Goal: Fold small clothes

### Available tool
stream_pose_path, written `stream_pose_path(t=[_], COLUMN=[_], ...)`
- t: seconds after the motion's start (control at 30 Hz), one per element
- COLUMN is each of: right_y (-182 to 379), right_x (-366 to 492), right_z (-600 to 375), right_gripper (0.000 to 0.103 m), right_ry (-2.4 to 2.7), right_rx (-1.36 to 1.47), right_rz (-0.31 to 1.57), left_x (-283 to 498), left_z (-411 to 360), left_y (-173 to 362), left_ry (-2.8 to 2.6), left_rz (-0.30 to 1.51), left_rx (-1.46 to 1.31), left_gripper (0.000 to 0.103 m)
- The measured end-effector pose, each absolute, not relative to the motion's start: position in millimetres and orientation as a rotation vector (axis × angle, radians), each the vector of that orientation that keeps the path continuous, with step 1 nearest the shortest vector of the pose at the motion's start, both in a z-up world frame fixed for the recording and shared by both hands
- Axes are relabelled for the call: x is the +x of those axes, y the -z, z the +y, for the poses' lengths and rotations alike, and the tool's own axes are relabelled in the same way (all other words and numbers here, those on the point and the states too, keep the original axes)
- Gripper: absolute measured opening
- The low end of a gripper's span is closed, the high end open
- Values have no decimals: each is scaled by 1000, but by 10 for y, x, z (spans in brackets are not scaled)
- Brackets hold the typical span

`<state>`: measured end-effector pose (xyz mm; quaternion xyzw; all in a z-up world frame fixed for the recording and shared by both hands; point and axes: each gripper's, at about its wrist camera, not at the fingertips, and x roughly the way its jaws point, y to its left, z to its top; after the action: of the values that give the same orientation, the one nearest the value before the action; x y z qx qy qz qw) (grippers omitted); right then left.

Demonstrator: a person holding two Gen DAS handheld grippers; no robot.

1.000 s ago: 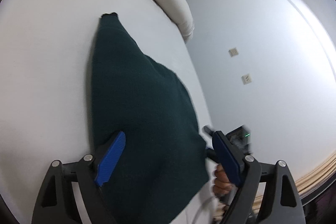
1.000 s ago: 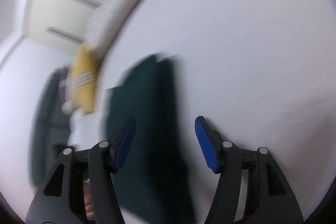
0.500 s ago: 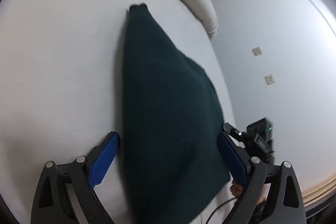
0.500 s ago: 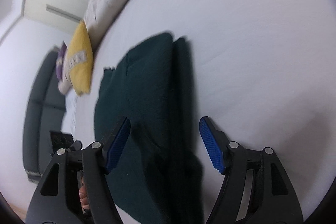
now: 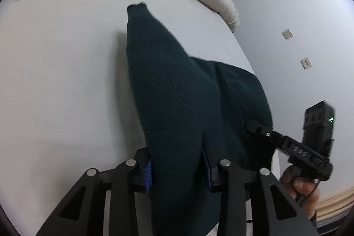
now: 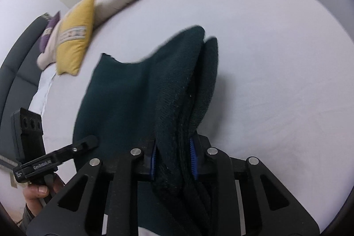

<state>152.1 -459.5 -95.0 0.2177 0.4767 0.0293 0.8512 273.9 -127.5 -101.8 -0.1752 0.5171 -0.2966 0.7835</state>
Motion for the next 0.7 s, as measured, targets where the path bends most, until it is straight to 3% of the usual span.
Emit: stream_pose_path(t=[0.23,0.37,0.53,0.7], right_y=[281,196,381,1062], right_x=[942,624,310,308], right_z=[-3765,-3290,-2761,-2688], right_gripper=[21,21,21,21], right_ry=[-189,-259,-325,-301], right_rx=[405,381,390,426], right_rz=[935,925,962,1071], left_x=[2086,1660,1251,1177], left_z=[-618,-156,179,385], left_y=[485,375,599,1218], left_ry=[625,596,538,485], left_rz=[1027,989,1008,1116], left_rx=[-287,-253,-254,-260], left_gripper=[38,38,38,41])
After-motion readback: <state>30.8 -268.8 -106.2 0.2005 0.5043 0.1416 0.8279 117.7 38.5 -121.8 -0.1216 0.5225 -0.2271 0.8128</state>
